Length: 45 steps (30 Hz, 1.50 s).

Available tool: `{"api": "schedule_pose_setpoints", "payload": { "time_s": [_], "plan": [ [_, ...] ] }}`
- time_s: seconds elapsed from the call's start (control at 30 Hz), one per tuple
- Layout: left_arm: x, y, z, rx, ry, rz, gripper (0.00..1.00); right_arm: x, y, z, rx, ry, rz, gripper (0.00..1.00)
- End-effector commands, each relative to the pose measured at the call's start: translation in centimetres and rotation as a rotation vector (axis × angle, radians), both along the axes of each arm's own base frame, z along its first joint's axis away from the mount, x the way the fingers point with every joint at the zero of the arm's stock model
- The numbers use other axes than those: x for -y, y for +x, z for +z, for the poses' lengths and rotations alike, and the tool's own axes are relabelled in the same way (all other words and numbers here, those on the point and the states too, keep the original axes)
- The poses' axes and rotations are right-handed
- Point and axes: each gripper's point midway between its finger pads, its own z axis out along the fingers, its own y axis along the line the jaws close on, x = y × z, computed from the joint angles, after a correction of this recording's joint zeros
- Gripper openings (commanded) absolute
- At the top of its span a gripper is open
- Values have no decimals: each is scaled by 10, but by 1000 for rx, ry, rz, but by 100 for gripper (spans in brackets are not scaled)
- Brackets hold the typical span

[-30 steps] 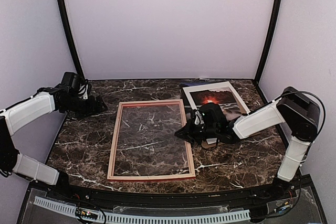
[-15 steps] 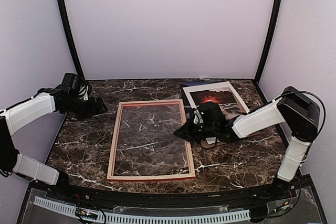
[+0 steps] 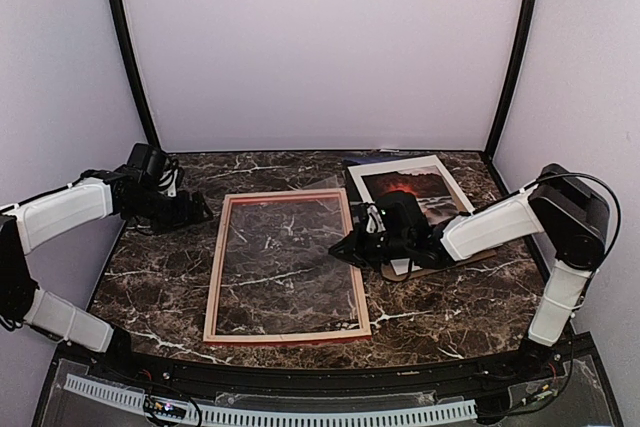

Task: Put the photo into the frame
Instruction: Place the glass panel at the frame body.

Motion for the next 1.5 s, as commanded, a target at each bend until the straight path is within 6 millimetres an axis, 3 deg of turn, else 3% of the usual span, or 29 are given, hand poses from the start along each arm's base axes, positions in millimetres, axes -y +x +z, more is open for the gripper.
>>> {"api": "schedule_pose_setpoints", "payload": {
  "time_s": [0.0,0.1,0.63,0.87,1.2,1.47],
  "plan": [
    [8,-2,-5,-7,4,-13,92,-10,3,11,44,20,19,0],
    [13,-2,-6,-10,6,-26,92,-11,3,13,48,21,23,1],
    [25,-2,-8,-10,-3,-59,92,-16,2,12,60,-21,46,32],
    [32,-5,-9,-12,-20,-76,92,-17,1,10,69,-84,54,57],
    [42,-6,-12,-13,-33,-95,92,-14,3,7,95,-201,56,80],
    [44,-5,-16,-17,-28,-98,92,-1,9,10,140,-322,29,86]
  ]
}}
